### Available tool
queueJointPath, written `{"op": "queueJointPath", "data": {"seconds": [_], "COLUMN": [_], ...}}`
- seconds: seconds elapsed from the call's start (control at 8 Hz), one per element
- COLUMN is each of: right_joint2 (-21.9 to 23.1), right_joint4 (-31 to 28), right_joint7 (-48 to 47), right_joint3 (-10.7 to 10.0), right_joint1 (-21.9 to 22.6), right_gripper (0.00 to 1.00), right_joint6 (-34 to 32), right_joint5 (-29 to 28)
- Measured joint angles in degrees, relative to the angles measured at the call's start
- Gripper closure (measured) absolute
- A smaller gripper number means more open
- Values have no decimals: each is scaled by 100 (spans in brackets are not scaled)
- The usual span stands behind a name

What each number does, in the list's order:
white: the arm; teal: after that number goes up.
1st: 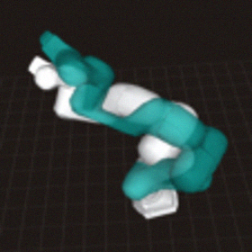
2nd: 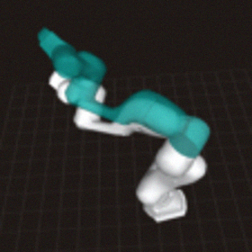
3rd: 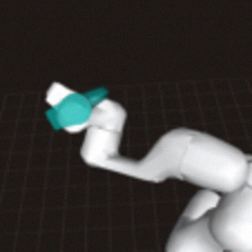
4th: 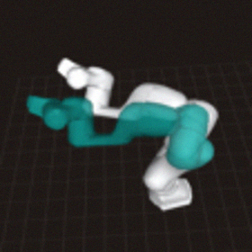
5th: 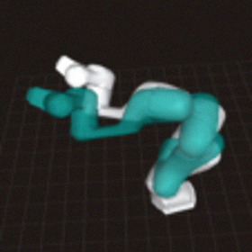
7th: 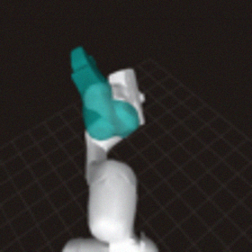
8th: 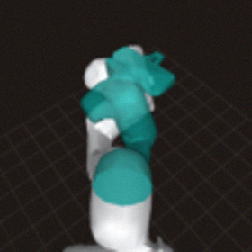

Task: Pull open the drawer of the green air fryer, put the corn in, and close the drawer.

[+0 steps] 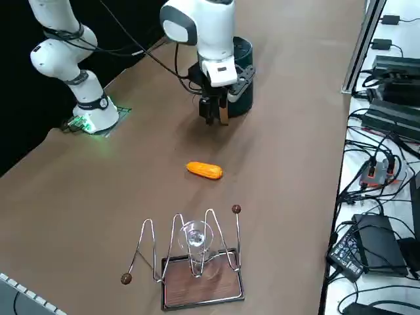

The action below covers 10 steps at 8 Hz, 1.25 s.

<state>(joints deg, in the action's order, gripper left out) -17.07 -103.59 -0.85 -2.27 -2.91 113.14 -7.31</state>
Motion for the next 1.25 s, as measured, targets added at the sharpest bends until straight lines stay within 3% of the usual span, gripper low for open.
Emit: {"op": "queueJointPath", "data": {"seconds": [0.5,1.25], "right_joint2": [-286,-527], "right_joint4": [-14,-38], "right_joint7": [-1791,-6237], "right_joint3": [1,9], "right_joint1": [12,279], "right_gripper": [1,3], "right_joint6": [14,209], "right_joint5": [-411,-678]}}
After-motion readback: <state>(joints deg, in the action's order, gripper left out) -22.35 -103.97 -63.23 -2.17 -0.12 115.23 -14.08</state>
